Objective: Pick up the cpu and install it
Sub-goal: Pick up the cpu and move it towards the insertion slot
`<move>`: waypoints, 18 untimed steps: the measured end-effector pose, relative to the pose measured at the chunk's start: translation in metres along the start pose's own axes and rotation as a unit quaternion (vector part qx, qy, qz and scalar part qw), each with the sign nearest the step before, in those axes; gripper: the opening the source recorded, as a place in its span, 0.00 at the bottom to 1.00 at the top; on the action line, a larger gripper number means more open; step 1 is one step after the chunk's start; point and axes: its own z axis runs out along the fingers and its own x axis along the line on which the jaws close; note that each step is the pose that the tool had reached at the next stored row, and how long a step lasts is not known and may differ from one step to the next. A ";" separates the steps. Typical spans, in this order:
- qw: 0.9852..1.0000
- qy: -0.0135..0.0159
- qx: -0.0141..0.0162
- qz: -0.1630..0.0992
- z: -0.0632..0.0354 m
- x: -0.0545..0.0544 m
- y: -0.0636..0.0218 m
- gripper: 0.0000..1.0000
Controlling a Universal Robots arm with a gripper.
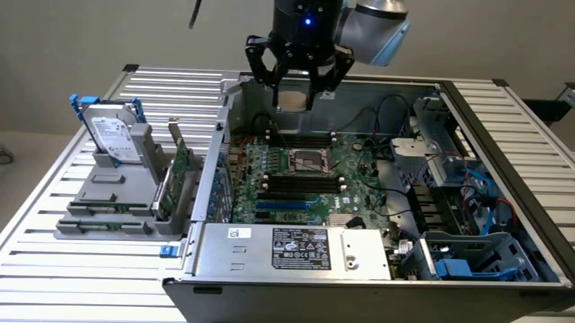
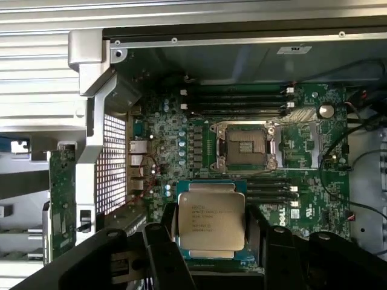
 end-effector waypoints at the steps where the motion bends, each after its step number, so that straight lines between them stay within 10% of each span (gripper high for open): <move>1: 1.000 0.000 0.002 0.000 0.0008 -0.003 0.0031 0.55; 18: 1.000 -0.004 0.021 0.001 0.0193 -0.037 0.0647 0.55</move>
